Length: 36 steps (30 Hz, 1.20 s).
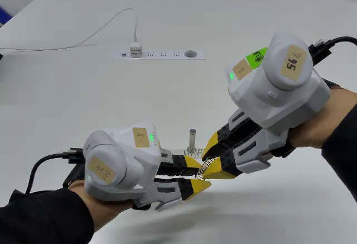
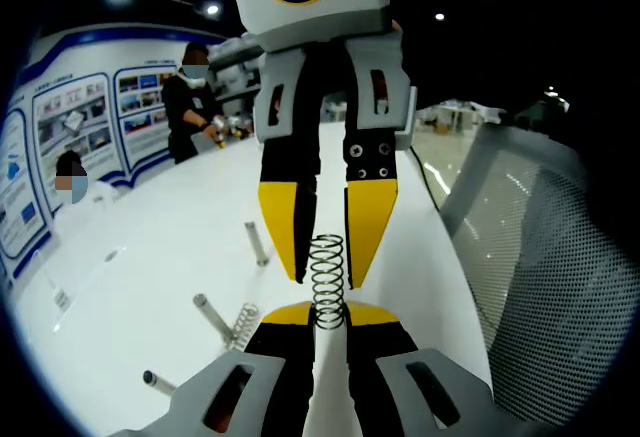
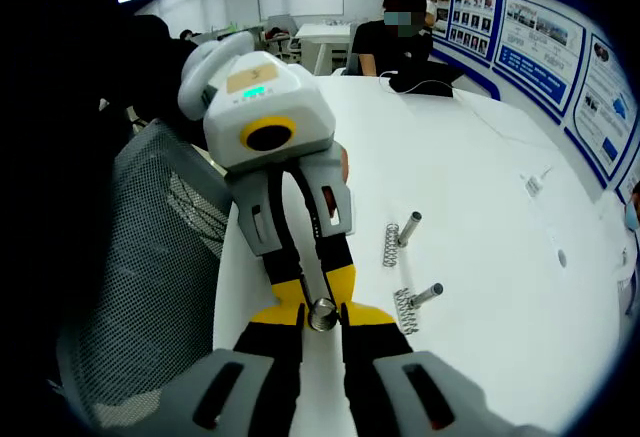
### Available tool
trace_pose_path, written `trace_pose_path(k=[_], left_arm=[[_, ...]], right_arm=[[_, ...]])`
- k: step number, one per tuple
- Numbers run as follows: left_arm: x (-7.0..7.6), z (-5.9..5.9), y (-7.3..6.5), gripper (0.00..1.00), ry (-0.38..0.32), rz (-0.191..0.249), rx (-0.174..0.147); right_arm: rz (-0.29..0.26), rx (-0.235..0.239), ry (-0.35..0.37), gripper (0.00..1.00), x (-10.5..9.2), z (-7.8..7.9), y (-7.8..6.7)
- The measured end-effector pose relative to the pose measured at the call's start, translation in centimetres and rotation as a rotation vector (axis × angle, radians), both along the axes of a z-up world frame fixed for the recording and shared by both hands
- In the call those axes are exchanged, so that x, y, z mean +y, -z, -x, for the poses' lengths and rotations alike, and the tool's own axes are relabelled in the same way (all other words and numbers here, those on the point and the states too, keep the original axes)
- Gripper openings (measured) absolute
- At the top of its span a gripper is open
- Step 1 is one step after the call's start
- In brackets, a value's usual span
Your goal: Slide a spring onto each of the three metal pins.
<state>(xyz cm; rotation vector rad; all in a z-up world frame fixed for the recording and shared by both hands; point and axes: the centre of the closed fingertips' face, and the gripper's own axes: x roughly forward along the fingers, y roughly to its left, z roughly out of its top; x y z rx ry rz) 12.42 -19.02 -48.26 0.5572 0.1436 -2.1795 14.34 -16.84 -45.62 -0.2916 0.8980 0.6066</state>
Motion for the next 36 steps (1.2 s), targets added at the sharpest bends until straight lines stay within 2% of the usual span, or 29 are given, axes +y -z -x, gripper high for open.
trace_pose_path(k=[6, 25, 30, 36], left_arm=[[0.0, -0.1, -0.1, 0.11, -0.002, 0.002, 0.002], [-0.1, 0.2, -0.2, 0.12, -0.005, 0.000, 0.022], [-0.3, 0.3, -0.3, 0.17, -0.009, 0.000, 0.039], [-0.1, -0.3, -0.4, 0.22, -0.035, -0.005, 0.059]], right_arm=[[0.006, 0.007, 0.000, 0.13, -0.1, 0.1, 0.1], [0.015, 0.005, 0.004, 0.12, 0.0, 0.0, -0.1], [0.019, 0.006, 0.013, 0.12, -0.5, 0.0, -0.2], [0.019, 0.005, 0.029, 0.12, -1.2, 0.2, -0.4]])
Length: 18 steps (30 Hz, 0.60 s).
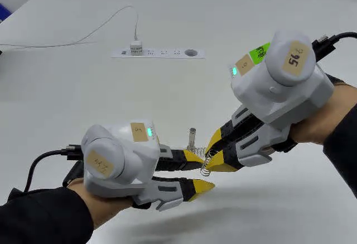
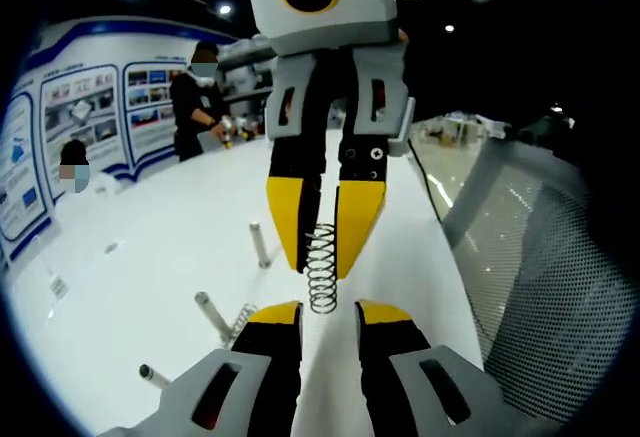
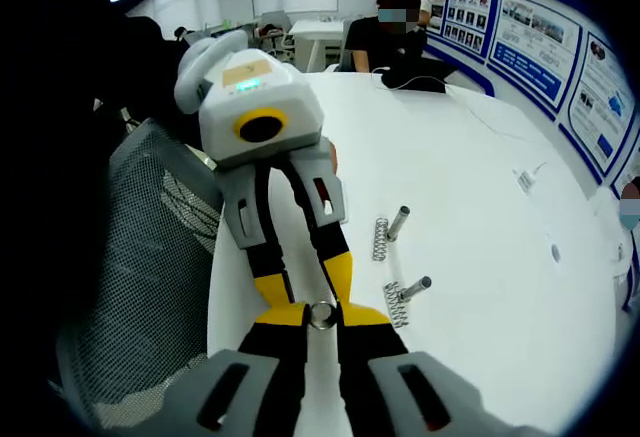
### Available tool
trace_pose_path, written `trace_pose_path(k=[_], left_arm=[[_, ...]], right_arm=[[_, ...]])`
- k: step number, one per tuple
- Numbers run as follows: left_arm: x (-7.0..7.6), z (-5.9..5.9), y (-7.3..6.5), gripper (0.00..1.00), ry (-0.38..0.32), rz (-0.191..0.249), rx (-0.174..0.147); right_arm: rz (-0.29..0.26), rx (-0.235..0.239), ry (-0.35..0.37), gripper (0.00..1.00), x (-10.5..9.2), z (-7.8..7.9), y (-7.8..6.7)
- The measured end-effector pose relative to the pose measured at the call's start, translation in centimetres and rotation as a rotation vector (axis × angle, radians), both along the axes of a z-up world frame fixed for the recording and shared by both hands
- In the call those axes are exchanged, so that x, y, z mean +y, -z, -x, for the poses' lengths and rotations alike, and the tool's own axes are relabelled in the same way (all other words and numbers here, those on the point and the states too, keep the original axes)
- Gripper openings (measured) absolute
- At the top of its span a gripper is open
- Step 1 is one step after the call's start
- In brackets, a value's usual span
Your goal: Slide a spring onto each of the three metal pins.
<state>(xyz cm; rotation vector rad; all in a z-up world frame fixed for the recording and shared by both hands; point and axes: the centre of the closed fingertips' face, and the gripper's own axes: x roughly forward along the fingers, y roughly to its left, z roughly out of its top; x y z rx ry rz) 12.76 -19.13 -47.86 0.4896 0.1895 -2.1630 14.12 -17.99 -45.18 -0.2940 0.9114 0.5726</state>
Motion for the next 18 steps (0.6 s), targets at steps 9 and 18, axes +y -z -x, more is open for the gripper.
trace_pose_path(k=[9, 18], left_arm=[[0.5, -1.1, -0.3, 0.29, -0.040, -0.002, 0.022], [1.3, -3.1, -0.4, 0.34, -0.103, 0.000, 0.036]], right_arm=[[0.016, 0.005, 0.041, 0.12, -1.6, 0.6, -0.5], [0.033, 0.001, 0.088, 0.12, -3.4, 1.2, -0.9]])
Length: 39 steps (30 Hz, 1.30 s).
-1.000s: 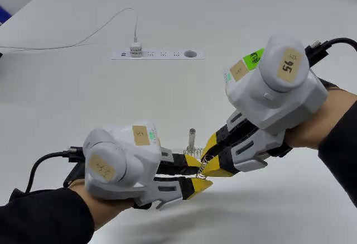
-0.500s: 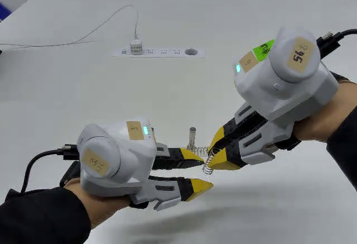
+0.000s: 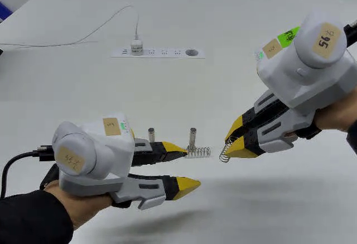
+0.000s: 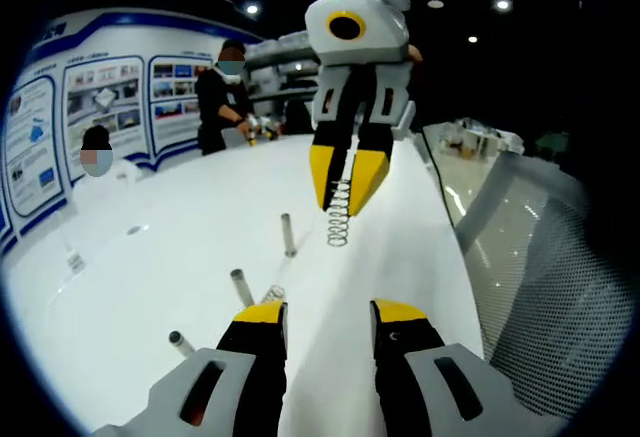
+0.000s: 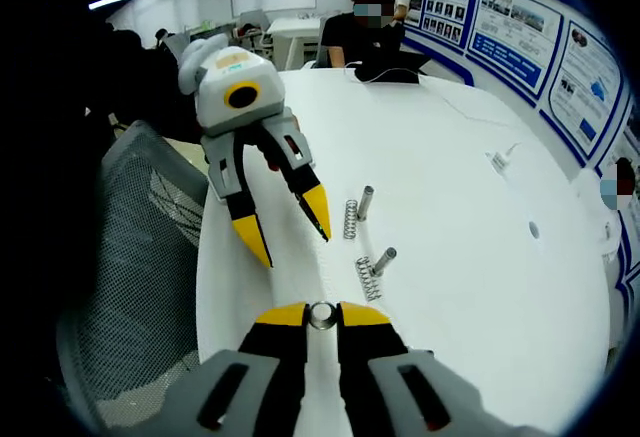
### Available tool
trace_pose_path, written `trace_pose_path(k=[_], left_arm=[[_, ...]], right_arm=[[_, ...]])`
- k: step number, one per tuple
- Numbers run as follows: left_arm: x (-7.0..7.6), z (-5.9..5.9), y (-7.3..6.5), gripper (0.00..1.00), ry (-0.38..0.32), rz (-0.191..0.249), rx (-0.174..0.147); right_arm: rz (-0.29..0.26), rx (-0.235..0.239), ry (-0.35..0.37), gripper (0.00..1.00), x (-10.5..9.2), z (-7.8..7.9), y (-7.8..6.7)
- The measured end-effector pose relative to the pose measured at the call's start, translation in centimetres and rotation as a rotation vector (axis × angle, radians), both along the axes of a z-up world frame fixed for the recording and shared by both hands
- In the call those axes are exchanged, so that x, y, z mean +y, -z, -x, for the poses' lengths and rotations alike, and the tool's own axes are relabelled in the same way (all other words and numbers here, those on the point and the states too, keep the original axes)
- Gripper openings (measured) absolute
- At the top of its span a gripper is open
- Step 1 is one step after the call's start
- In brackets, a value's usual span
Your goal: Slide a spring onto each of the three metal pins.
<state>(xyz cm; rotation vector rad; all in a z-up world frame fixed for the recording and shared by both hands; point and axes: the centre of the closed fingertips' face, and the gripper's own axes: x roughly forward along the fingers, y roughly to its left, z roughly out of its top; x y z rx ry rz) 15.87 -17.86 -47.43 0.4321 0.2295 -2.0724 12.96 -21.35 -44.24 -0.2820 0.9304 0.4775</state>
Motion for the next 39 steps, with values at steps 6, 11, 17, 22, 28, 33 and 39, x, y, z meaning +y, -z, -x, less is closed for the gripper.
trace_pose_path(k=[6, 11, 17, 22, 28, 33, 39], left_arm=[[0.6, -1.3, -0.2, 0.36, -0.044, 0.003, 0.010], [1.0, -2.1, -0.3, 0.38, -0.072, 0.005, 0.012], [1.7, -3.2, -0.3, 0.40, -0.109, 0.001, 0.016], [2.1, -4.0, -0.2, 0.41, -0.138, -0.001, 0.018], [2.4, -4.5, -0.3, 0.43, -0.164, -0.001, 0.020], [2.5, -4.7, -0.3, 0.44, -0.173, -0.003, 0.021], [2.5, -4.9, -0.2, 0.44, -0.183, -0.006, 0.021]], right_arm=[[0.013, 0.002, 0.026, 0.12, -1.1, 0.4, -0.2], [0.020, -0.003, 0.041, 0.12, -1.7, 0.6, -0.5], [0.035, -0.016, 0.076, 0.12, -3.1, 0.9, -1.2], [0.051, -0.025, 0.107, 0.12, -4.6, 1.0, -1.9], [0.079, -0.016, 0.128, 0.12, -5.9, 1.2, -1.6], [0.105, -0.007, 0.140, 0.12, -6.8, 1.0, -1.2], [0.131, 0.000, 0.158, 0.12, -8.0, 0.6, -0.6]])
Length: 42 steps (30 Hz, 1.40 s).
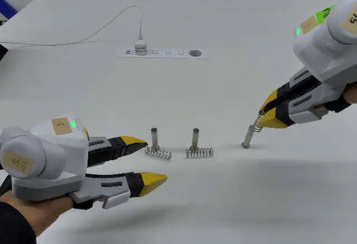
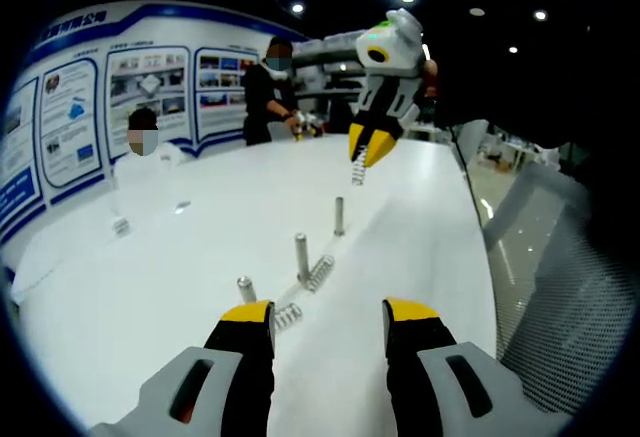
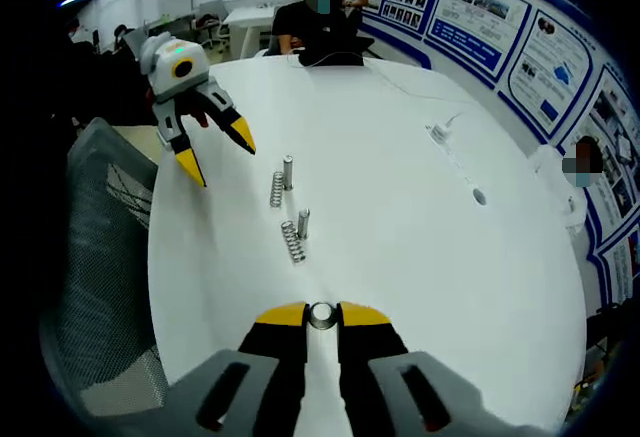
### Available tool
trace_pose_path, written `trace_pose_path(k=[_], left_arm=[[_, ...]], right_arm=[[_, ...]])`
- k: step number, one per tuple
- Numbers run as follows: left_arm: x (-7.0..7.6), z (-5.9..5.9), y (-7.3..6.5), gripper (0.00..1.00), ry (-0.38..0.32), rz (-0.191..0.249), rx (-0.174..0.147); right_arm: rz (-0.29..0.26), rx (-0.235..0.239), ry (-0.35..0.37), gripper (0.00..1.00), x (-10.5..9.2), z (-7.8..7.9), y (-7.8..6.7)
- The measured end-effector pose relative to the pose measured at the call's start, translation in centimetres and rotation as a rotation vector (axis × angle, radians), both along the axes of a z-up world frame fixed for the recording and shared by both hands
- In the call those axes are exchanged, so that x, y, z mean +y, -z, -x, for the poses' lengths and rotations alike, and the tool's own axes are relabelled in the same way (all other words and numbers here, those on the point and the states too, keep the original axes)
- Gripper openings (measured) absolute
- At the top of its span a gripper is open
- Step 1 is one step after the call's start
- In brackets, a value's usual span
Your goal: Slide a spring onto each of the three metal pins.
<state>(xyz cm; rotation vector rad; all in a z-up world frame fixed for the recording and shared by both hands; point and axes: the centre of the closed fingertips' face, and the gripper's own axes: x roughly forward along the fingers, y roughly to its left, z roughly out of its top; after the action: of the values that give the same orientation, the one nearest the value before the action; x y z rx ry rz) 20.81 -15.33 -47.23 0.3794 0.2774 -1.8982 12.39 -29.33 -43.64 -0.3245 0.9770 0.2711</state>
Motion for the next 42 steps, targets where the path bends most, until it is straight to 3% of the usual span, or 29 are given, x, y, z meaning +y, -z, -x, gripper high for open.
trace_pose_path(k=[6, 32, 42], left_arm=[[0.1, -0.1, 0.1, 0.44, -0.002, -0.003, 0.000], [0.2, -0.4, 0.7, 0.43, -0.014, -0.012, 0.003], [0.3, -0.4, 0.8, 0.43, -0.017, -0.015, 0.003]], right_arm=[[0.027, 0.024, 0.011, 0.12, -1.0, -0.2, 0.8], [0.005, 0.071, 0.025, 0.12, -2.2, -1.3, 3.0], [-0.009, 0.098, 0.028, 0.12, -2.0, -1.5, 4.5]])
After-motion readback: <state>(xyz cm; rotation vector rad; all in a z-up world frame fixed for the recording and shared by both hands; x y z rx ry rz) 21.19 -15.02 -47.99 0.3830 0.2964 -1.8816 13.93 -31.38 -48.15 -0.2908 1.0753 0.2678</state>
